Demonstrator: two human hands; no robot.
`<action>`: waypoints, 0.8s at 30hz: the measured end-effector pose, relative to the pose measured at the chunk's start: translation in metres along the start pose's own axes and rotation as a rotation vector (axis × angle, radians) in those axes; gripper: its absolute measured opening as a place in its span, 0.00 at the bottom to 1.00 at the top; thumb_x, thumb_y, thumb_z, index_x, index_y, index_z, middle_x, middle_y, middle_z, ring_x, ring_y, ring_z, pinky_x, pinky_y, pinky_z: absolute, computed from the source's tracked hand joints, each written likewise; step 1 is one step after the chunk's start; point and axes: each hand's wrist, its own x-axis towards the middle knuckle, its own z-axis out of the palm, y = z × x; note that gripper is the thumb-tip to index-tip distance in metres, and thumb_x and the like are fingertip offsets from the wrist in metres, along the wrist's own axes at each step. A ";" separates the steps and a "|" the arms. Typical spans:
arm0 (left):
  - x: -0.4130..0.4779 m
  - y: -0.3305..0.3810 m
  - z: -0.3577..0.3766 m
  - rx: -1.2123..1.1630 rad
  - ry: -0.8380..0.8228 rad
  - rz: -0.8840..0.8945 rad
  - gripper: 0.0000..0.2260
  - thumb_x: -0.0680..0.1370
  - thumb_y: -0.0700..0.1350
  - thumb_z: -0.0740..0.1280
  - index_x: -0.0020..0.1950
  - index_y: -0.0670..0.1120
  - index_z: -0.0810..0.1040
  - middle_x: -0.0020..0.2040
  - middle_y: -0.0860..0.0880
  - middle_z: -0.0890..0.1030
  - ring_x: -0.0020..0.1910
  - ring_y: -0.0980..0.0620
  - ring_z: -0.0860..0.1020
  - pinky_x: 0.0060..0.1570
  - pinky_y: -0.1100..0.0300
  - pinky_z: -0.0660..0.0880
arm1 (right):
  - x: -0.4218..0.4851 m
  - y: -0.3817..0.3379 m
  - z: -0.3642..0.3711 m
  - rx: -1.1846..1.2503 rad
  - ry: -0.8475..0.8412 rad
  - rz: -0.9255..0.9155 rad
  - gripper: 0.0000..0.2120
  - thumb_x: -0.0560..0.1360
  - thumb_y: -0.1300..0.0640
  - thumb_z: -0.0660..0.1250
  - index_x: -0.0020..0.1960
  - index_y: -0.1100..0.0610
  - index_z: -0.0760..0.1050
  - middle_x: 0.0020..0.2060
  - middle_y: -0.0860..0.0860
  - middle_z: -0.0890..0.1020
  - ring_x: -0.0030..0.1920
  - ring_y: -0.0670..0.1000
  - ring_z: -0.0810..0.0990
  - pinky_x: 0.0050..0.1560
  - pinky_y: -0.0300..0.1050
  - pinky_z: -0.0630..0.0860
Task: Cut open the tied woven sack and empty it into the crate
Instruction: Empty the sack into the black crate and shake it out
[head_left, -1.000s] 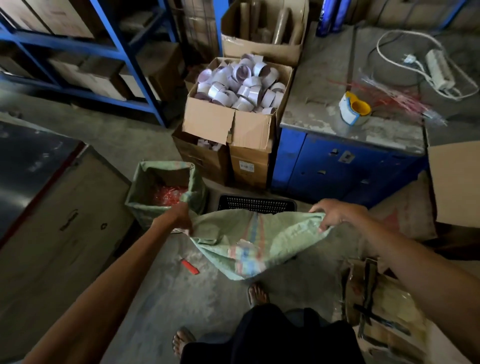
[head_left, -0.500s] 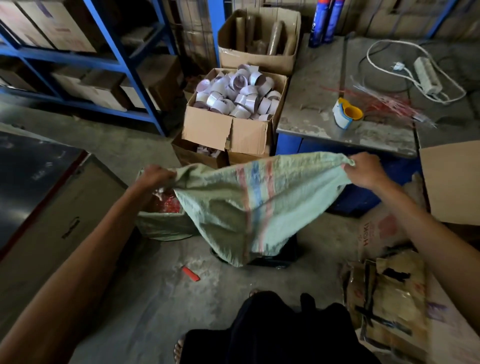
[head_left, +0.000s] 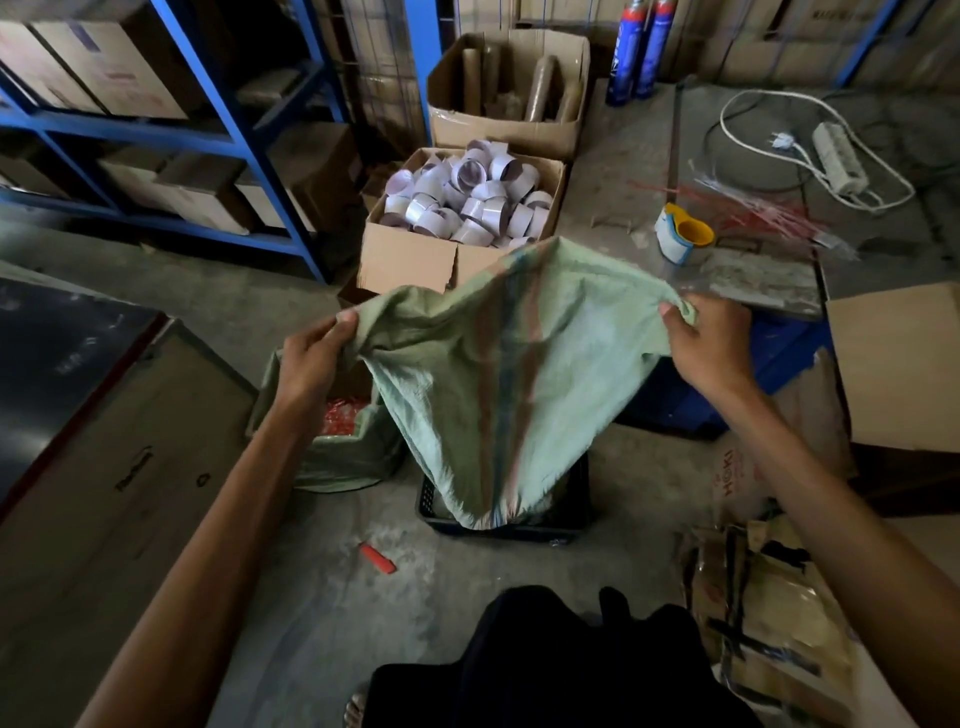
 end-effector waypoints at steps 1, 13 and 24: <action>-0.004 0.006 -0.001 -0.094 -0.022 0.016 0.10 0.84 0.47 0.64 0.56 0.44 0.83 0.47 0.48 0.84 0.47 0.52 0.82 0.52 0.58 0.80 | 0.002 -0.005 -0.005 0.028 0.067 0.001 0.16 0.77 0.55 0.64 0.39 0.68 0.76 0.35 0.64 0.79 0.37 0.61 0.77 0.36 0.45 0.61; -0.021 0.035 0.018 -0.224 -0.109 0.192 0.14 0.86 0.49 0.59 0.65 0.44 0.77 0.58 0.45 0.80 0.56 0.50 0.79 0.59 0.55 0.77 | 0.022 -0.036 -0.034 0.107 0.157 -0.003 0.16 0.76 0.49 0.65 0.42 0.62 0.81 0.30 0.53 0.78 0.34 0.54 0.77 0.34 0.44 0.63; -0.057 0.004 0.060 -0.073 -0.197 0.099 0.09 0.86 0.46 0.60 0.60 0.51 0.78 0.52 0.50 0.83 0.48 0.55 0.83 0.43 0.65 0.80 | -0.018 -0.056 -0.015 -0.027 -0.332 0.410 0.30 0.79 0.37 0.56 0.36 0.61 0.78 0.40 0.62 0.81 0.50 0.65 0.80 0.46 0.52 0.70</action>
